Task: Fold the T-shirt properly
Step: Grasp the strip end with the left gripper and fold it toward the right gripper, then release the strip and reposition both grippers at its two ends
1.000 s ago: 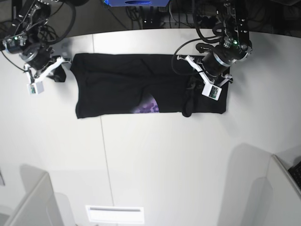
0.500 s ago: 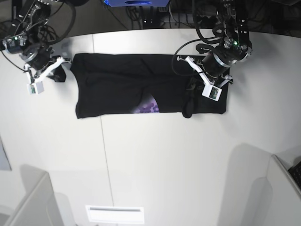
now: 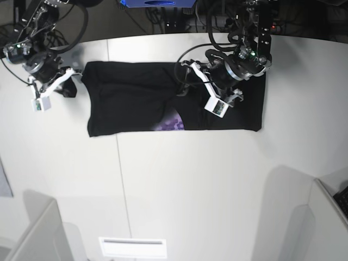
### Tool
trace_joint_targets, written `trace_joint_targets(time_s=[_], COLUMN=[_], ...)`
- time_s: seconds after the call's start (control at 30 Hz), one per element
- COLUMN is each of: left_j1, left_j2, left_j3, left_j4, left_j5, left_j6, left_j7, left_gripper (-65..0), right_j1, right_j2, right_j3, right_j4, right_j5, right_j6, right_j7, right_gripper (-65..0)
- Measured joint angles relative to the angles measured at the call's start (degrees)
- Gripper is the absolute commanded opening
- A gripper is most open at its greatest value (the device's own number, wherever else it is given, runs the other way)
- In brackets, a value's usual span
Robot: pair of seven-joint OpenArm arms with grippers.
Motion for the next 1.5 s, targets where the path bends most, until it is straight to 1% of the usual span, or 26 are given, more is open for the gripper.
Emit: trace_joint_targets(time_s=[0.07,0.13,0.17,0.2,0.23,0.27,0.3,0.33,0.4,0.43,0.5,0.57,0.6,0.63,0.67,0.7,0.77,0.8,0.83,0.87,1.0,1.2,1.23,1.4,1.47,1.5], left_j1=[0.0,0.2,0.3,0.5,0.9,1.2,1.6,2.0,3.0,3.1,2.8,2.9,3.0,3.2,3.3,3.2,3.3,3.2,3.2,3.1,3.4,2.6,2.5,2.6,2.6,2.6], left_j2=[-0.2,0.1,0.0,0.1,0.1,0.0,-0.2,-0.3,-0.4,-0.4,-0.1,-1.2,-2.2,-3.2,-3.8,-4.3,-5.0,-5.5,-5.9,-6.3,-7.1,-7.0,-7.0,-7.0,-6.9,-7.0], left_j3=[2.4,3.0,2.3,0.3,-2.8,-6.8,-11.0,-15.0,-23.3,-26.8,-34.7,-41.5,-44.3,-47.0,-49.0,-51.1,-54.2,-55.3,-56.2,-57.0,-58.8,-58.3,-58.3,-52.6,-50.9,-49.7], left_j4=[0.0,0.7,1.9,3.4,4.8,5.6,5.7,5.5,5.1,5.0,4.6,3.2,2.1,1.0,-0.1,-1.6,-4.8,-6.7,-8.2,-9.7,-13.1,-13.1,-13.1,-13.2,-13.3,-13.3], left_j5=[0.0,0.0,-0.1,-0.3,-0.7,-0.8,-0.7,0.1,0.5,0.5,-0.2,-0.3,0.2,0.2,0.4,0.4,0.6,0.3,0.5,0.3,1.0,0.5,0.5,0.5,1.0,1.8], left_j6=[0.0,0.0,0.0,-0.2,-0.8,-0.7,-0.6,-0.1,0.0,-0.2,-0.6,-3.7,-5.2,-7.3,-8.3,-9.6,-10.7,-11.8,-12.0,-13.2,-13.8,-13.9,-13.8,-13.8,-13.7,-12.8], left_j7=[0.0,0.2,0.4,0.2,-0.3,-1.1,-1.2,-0.7,0.2,0.3,-0.2,-0.6,-0.8,-0.6,-0.5,-0.5,-0.5,-0.7,-0.6,-0.7,-0.6,-0.9,-0.8,-1.0,-4.9,-6.8], left_gripper=[-21.6,-21.9,-22.9,-26.3,-33.1,-43.3,-55.5,-65.0,-65.0,-65.0,-65.0,-65.0,-65.0,-65.0,-65.0,-65.0,-65.0,-65.0,-65.0,-65.0,-65.0,-65.0,-65.0,-65.0,-65.0,-65.0], right_j1=[0.1,0.2,0.2,0.3,0.6,1.1,2.0,2.9,5.2,6.1,7.5,8.3,9.1,10.3,11.5,12.6,14.1,14.8,15.2,15.6,16.3,18.6,19.3,20.0,19.1,18.8], right_j2=[-0.1,-0.1,0.0,0.1,0.2,0.2,0.2,0.2,0.2,0.2,0.2,0.2,0.2,0.2,0.4,1.0,2.2,2.8,2.9,2.9,1.9,2.1,2.1,2.0,1.9,1.9], right_j3=[0.0,0.0,0.0,0.0,0.1,0.2,0.3,0.3,0.3,0.3,0.3,0.2,0.1,0.1,0.0,-0.2,-0.2,-0.1,0.1,0.3,0.0,0.0,0.0,0.0,-2.1,-3.3], right_j4=[0.0,0.0,0.0,0.0,0.0,0.0,-0.1,-0.1,-0.1,-0.1,-0.1,-0.2,-1.0,-2.7,-4.8,-7.3,-12.3,-14.8,-16.4,-18.0,-21.2,-25.5,-26.9,-29.3,-29.0,-28.8], right_j5=[0.0,0.0,-0.1,-0.1,-0.1,0.0,0.0,-0.1,-0.1,0.2,0.3,-0.1,-0.1,0.1,0.3,0.8,0.6,0.1,-0.7,-0.5,-0.1,0.1,1.3,2.6,3.0,3.0], right_j6=[0.0,0.0,0.0,0.0,0.0,0.0,0.0,0.0,0.0,0.0,0.0,0.0,0.0,0.0,0.0,0.1,-0.2,0.0,-0.2,-0.2,-0.2,-0.2,-0.2,0.2,0.2,0.2], right_j7=[0.0,0.1,0.0,-0.1,-0.7,-2.6,-4.8,-7.0,-10.9,-11.7,-12.5,-13.2,-13.6,-13.8,-14.1,-14.1,-13.7,-13.6,-13.9,-13.8,-13.9,-13.7,-13.1,-12.2,-11.3,-11.2], right_gripper=[-65.0,-65.0,-65.0,-65.0,-65.0,-65.0,-65.0,-65.0,-65.0,-62.3,-41.9,-23.0,-15.6,-11.0,-8.6,-7.7,-8.9,-10.1,-11.0,-11.6,-12.0,-11.9,-11.9,-11.9,-12.0,-12.0])
